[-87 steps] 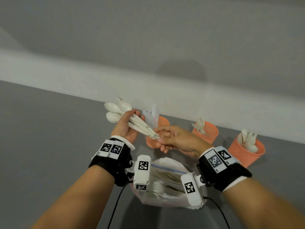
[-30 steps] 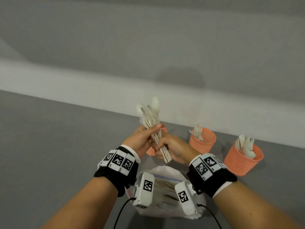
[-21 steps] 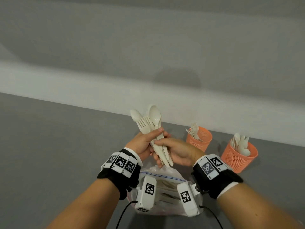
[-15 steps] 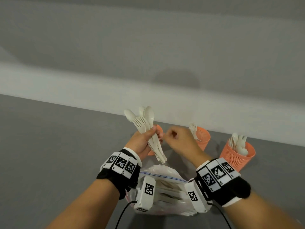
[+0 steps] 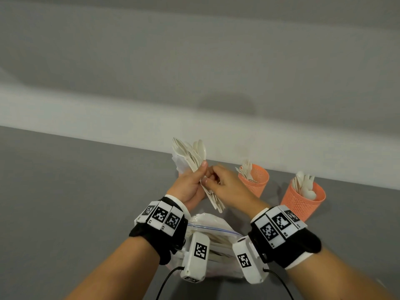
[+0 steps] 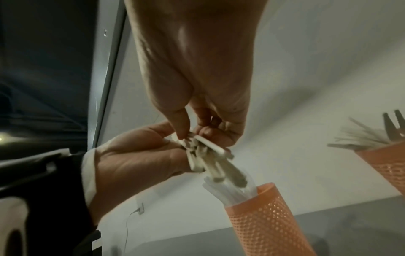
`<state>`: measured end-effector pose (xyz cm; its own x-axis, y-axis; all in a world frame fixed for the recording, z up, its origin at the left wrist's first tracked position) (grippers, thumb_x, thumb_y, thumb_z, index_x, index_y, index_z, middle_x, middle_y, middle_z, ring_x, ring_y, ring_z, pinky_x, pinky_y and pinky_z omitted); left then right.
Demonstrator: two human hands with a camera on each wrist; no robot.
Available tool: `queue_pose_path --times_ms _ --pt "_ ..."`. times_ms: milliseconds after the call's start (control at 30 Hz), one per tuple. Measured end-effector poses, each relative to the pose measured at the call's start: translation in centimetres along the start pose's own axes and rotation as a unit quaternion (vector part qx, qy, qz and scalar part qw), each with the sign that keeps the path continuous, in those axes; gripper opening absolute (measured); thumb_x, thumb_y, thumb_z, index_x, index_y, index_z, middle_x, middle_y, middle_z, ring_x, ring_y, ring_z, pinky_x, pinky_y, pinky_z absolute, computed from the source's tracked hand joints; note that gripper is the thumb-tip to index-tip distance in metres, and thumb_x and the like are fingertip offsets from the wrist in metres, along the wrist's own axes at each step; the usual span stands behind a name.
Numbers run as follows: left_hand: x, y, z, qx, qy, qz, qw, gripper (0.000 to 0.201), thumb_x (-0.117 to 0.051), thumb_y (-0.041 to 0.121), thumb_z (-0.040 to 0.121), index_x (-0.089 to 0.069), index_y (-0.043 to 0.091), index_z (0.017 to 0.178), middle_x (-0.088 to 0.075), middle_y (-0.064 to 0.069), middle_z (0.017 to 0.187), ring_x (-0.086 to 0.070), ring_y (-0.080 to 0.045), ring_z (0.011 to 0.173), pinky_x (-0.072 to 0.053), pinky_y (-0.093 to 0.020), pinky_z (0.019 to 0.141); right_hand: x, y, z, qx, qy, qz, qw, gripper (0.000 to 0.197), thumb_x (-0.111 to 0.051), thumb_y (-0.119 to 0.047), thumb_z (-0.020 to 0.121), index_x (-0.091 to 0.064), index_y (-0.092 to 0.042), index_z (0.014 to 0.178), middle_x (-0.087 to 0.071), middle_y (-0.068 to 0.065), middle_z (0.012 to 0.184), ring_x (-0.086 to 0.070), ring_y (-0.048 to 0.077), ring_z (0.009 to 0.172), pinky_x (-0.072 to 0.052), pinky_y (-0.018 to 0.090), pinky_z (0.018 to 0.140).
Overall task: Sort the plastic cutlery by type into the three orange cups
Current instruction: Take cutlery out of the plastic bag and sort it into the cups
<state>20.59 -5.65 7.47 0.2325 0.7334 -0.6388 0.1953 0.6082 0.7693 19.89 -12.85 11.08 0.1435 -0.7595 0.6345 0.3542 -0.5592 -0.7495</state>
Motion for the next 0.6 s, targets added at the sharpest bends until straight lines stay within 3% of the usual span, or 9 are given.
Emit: queue_pose_path --times_ms 100,200,300,367,500,600 --pt "-0.3 -0.2 -0.2 -0.002 -0.013 0.008 1.0 0.04 -0.037 0.02 0.096 -0.04 -0.001 0.13 -0.06 -0.016 0.102 -0.068 -0.018 0.09 -0.058 -0.03 0.075 0.1 0.5 -0.2 -0.034 -0.029 0.02 0.999 0.011 -0.051 -0.017 0.093 -0.054 -0.006 0.09 -0.053 0.005 0.081 -0.046 0.008 0.067 -0.038 0.01 0.06" --pt "-0.1 -0.4 -0.1 0.006 -0.003 0.004 1.0 0.038 -0.035 0.018 0.097 -0.043 -0.001 0.129 -0.06 -0.016 0.096 -0.069 -0.018 0.078 -0.057 -0.029 0.062 0.7 1.1 -0.3 -0.074 -0.027 0.06 0.995 0.02 -0.042 -0.021 0.098 -0.052 -0.005 0.09 -0.054 0.012 0.085 -0.049 0.017 0.076 -0.041 0.027 0.067" --pt "-0.6 -0.4 -0.4 0.008 -0.002 0.025 1.0 0.023 -0.036 0.013 0.096 -0.051 0.002 0.11 -0.048 -0.015 0.081 -0.057 -0.022 0.062 -0.053 -0.032 0.053 0.8 1.5 -0.4 -0.086 -0.015 0.101 0.991 0.012 -0.039 -0.013 0.098 -0.048 -0.008 0.092 -0.052 0.007 0.079 -0.049 0.015 0.066 -0.045 0.024 0.059" --pt "-1.0 -0.2 -0.7 0.009 0.007 0.035 0.999 0.021 -0.033 0.002 0.094 -0.052 0.001 0.103 -0.047 -0.016 0.08 -0.053 -0.024 0.062 -0.052 -0.029 0.05 1.0 1.5 -0.4 -0.077 0.007 0.099 0.992 0.008 -0.039 -0.01 0.096 -0.047 -0.012 0.097 -0.053 0.002 0.078 -0.05 0.014 0.067 -0.046 0.025 0.061" --pt "-1.8 0.0 -0.9 0.001 -0.009 0.053 0.999 0.036 -0.033 -0.008 0.091 -0.046 -0.005 0.125 -0.059 -0.018 0.091 -0.068 -0.017 0.064 -0.052 -0.025 0.048 1.6 1.0 -0.6 -0.053 0.061 0.113 0.99 0.012 -0.051 -0.027 0.093 -0.049 -0.021 0.083 -0.051 -0.009 0.07 -0.05 0.005 0.065 -0.04 0.016 0.059" --pt "-2.3 -0.3 -0.9 0.0 -0.021 0.066 0.998 0.047 -0.031 -0.015 0.089 -0.044 0.001 0.131 -0.062 -0.015 0.105 -0.067 -0.017 0.09 -0.058 -0.027 0.068 2.2 0.7 -0.4 -0.035 0.105 0.109 0.988 0.016 -0.064 -0.027 0.085 -0.056 -0.014 0.089 -0.059 -0.002 0.076 -0.055 0.007 0.068 -0.042 0.01 0.058"
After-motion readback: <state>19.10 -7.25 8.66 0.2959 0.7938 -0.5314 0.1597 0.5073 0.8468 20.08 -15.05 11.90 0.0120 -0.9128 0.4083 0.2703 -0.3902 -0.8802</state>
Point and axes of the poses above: each hand's wrist, its own z-axis towards the middle knuckle, its own x-axis out of the back of the hand, y = z × x, the point moved 7 cm from there along z, towards the middle knuckle
